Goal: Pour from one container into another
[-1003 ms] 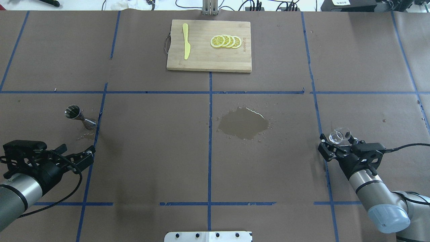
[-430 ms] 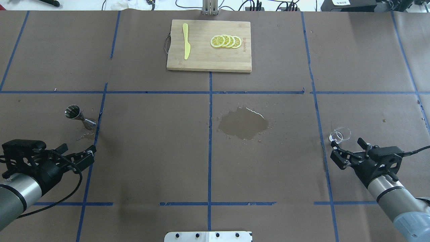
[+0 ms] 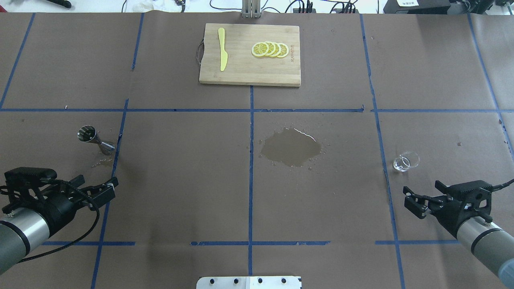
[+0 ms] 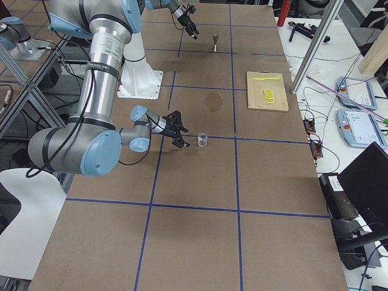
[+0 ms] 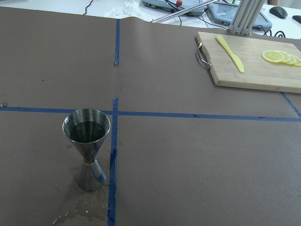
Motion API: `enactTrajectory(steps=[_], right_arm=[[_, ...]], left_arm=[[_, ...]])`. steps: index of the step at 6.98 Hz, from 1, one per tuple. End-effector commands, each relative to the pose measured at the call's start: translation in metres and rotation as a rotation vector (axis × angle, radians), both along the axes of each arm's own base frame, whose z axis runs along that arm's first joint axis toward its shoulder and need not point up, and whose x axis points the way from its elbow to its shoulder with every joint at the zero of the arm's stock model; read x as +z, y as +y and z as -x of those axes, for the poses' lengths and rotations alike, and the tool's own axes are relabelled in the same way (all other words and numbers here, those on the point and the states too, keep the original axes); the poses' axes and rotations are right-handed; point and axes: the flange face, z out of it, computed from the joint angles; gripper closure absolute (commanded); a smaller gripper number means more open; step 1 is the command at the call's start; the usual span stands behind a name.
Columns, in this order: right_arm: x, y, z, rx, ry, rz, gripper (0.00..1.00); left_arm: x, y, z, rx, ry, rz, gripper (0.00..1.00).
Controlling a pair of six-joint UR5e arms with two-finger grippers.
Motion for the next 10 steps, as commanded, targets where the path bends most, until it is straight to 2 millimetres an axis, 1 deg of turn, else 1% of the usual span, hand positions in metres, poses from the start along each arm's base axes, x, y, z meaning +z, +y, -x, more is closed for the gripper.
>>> enactTrajectory(steps=[1, 2, 3, 4, 5, 6, 7, 8, 9, 10], right_arm=[[-0.021, 0.017, -0.021, -0.152, 0.023, 0.12, 0.0], [-0.024, 0.024, -0.025, -0.223, 0.029, 0.184, 0.0], [-0.048, 0.018, -0.036, -0.255, 0.054, 0.272, 0.0], [-0.072, 0.01, -0.048, -0.265, 0.061, 0.332, 0.0], [-0.085, -0.01, -0.066, -0.292, 0.086, 0.357, 0.0], [-0.091, -0.035, -0.094, -0.343, 0.085, 0.364, 0.0], [-0.089, -0.051, -0.119, -0.393, 0.088, 0.366, 0.0], [-0.085, -0.075, -0.15, -0.447, 0.11, 0.352, 0.0], [-0.086, -0.102, -0.187, -0.486, 0.146, 0.345, 0.0], [-0.085, -0.128, -0.211, -0.517, 0.159, 0.342, 0.0]], left_arm=[[-0.022, 0.008, 0.003, 0.085, -0.009, 0.043, 0.0], [-0.029, 0.011, 0.004, 0.124, -0.026, 0.066, 0.0], [-0.037, 0.015, 0.007, 0.196, -0.011, 0.094, 0.0], [-0.045, 0.008, 0.018, 0.223, -0.014, 0.074, 0.0], [-0.046, -0.005, 0.031, 0.258, -0.03, 0.069, 0.0], [-0.052, -0.025, 0.054, 0.303, -0.064, 0.052, 0.0], [-0.051, -0.048, 0.077, 0.321, -0.107, 0.02, 0.0], [-0.05, -0.062, 0.095, 0.34, -0.138, -0.019, 0.0], [-0.046, -0.078, 0.118, 0.367, -0.172, -0.061, 0.0], [-0.033, -0.103, 0.148, 0.386, -0.217, -0.098, 0.0]])
